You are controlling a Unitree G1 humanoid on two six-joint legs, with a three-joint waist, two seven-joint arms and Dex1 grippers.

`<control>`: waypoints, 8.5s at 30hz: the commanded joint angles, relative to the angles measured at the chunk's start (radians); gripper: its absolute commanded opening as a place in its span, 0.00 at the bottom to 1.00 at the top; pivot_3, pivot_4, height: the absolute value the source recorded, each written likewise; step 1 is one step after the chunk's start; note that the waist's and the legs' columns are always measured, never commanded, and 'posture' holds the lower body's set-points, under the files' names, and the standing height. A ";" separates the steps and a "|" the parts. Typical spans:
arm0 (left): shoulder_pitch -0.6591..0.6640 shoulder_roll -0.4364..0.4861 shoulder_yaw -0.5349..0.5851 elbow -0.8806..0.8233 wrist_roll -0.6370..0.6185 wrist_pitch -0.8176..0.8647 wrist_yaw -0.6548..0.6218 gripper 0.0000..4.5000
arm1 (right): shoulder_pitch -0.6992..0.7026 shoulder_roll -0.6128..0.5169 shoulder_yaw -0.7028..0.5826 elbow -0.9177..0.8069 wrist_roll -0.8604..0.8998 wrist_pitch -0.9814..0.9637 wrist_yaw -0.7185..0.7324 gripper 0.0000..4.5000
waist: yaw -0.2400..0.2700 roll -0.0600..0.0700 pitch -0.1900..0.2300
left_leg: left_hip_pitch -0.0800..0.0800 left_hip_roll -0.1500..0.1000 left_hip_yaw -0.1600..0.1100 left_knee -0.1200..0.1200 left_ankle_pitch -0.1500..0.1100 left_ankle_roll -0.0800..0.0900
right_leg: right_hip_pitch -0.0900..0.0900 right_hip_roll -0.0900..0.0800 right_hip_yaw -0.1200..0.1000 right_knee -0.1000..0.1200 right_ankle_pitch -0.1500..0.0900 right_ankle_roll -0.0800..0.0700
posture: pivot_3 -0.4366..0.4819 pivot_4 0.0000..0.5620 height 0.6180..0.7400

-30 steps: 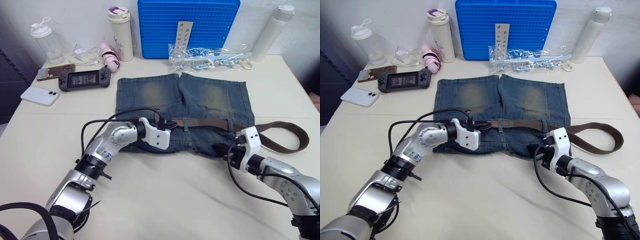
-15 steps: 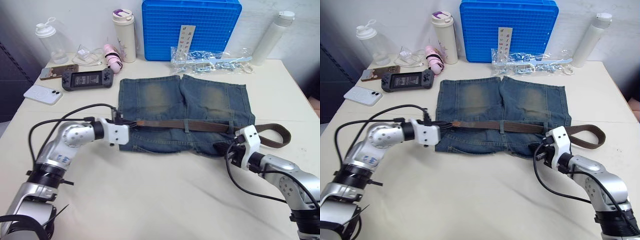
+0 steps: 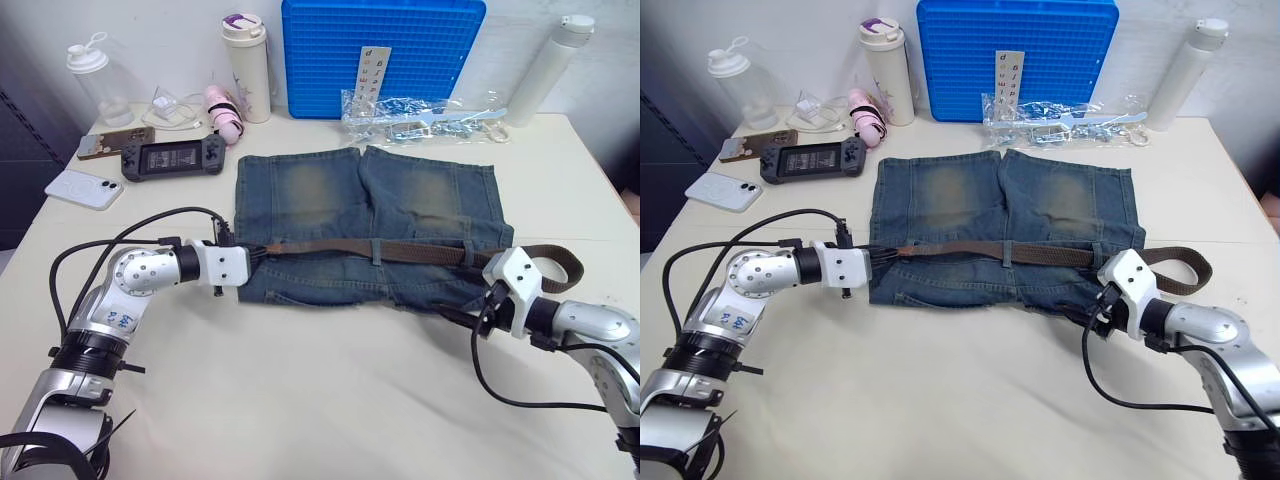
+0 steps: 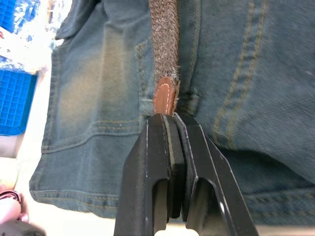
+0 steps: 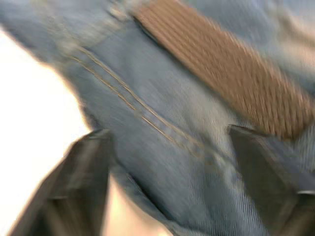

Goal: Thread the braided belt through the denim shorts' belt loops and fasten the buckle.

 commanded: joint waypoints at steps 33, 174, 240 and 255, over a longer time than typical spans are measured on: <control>-0.076 -0.314 -0.116 -0.105 0.051 0.120 0.042 0.00 | -0.308 -0.309 -0.011 0.644 -0.280 -0.364 0.307 0.59 | 0.002 0.004 0.001 | -0.007 -0.003 -0.001 0.002 0.002 0.005 | 0.001 -0.001 -0.003 -0.011 0.002 0.005 | 0.48 0.27 0.58; 0.054 -0.152 -0.084 -0.302 0.107 0.198 0.103 0.99 | -0.283 0.839 0.116 0.272 0.320 0.597 -0.667 0.00 | -0.054 0.003 -0.018 | 0.008 0.016 -0.003 -0.002 -0.005 -0.011 | -0.001 0.015 0.004 0.008 0.001 0.001 | 0.48 0.27 0.58; 0.039 -0.136 -0.093 -0.208 0.120 0.064 0.046 0.34 | -0.270 0.846 -0.093 0.160 0.600 0.620 -0.812 0.00 | -0.031 0.015 -0.011 | 0.003 0.015 0.000 -0.001 -0.007 -0.009 | -0.004 0.014 0.004 0.006 0.001 0.001 | 0.48 0.27 0.58; 0.046 -0.051 -0.039 -0.183 0.077 0.031 0.018 0.00 | -0.228 0.186 -0.115 -0.120 0.548 0.603 -0.337 0.72 | -0.027 0.017 -0.008 | -0.005 0.013 0.001 0.000 -0.007 -0.006 | -0.009 0.012 0.002 0.001 0.001 0.001 | 0.48 0.27 0.58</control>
